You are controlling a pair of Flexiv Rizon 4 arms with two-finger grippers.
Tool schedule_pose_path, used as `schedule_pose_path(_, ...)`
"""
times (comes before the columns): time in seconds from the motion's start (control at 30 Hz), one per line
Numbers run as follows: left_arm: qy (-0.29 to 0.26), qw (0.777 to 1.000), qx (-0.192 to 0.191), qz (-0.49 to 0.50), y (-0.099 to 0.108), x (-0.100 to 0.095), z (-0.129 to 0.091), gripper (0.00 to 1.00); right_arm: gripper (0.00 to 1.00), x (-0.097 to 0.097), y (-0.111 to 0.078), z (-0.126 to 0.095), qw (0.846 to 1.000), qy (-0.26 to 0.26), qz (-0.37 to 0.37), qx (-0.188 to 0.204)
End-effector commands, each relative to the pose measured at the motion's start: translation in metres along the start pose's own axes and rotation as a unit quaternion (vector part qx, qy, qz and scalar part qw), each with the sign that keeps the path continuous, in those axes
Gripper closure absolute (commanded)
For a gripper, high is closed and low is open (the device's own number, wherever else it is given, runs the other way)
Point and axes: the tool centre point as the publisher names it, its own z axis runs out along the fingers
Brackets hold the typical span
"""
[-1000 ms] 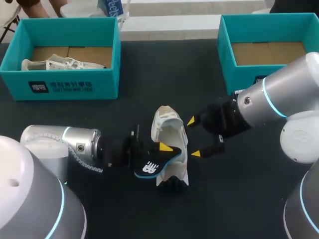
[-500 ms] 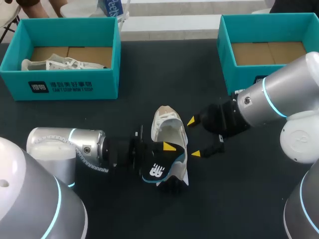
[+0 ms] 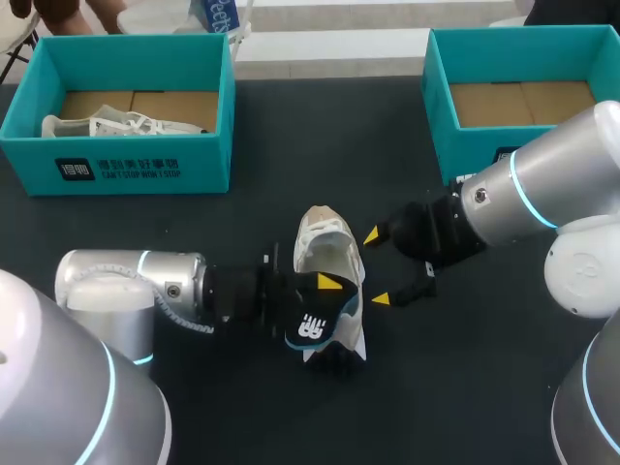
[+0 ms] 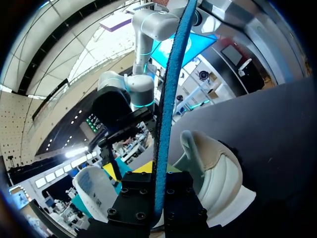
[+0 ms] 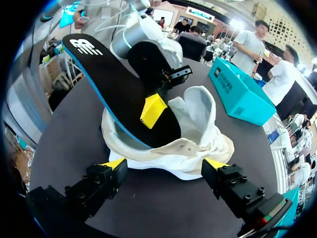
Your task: Take the shoe out of the shoebox, open the shoe tongue, remove and reinsert the insole, then place the shoe into the shoebox
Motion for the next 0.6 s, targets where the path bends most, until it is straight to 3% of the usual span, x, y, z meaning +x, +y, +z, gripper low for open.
schedule_pose_path(0.03, -0.001, 1.0, -0.012, -0.001, 0.004, 0.001, 0.005, 1.0, 0.0, 0.001, 0.0, 0.001, 1.0, -0.001, -0.001, -0.001)
schedule_pose_path(0.17, -0.004, 1.0, -0.014, -0.001, 0.005, 0.0, 0.005, 0.97, 0.0, 0.001, 0.0, 0.001, 1.0, -0.001, -0.001, -0.001)
schedule_pose_path(0.23, -0.007, 1.0, -0.011, -0.001, 0.003, -0.001, 0.005, 0.74, 0.0, 0.001, 0.0, 0.001, 1.0, -0.001, -0.001, -0.001)
schedule_pose_path(0.37, -0.011, 1.0, -0.001, 0.001, -0.004, -0.004, 0.007, 0.71, 0.0, 0.001, 0.0, 0.001, 1.0, -0.001, -0.001, -0.001)
schedule_pose_path(0.47, -0.013, 1.0, 0.001, 0.005, -0.007, -0.006, 0.007, 0.55, 0.0, 0.001, 0.0, 0.001, 1.0, -0.001, -0.001, -0.001)
schedule_pose_path(0.6, -0.018, 1.0, 0.005, 0.003, -0.007, -0.009, 0.007, 0.55, 0.0, 0.001, 0.0, 0.001, 1.0, -0.001, -0.001, -0.001)
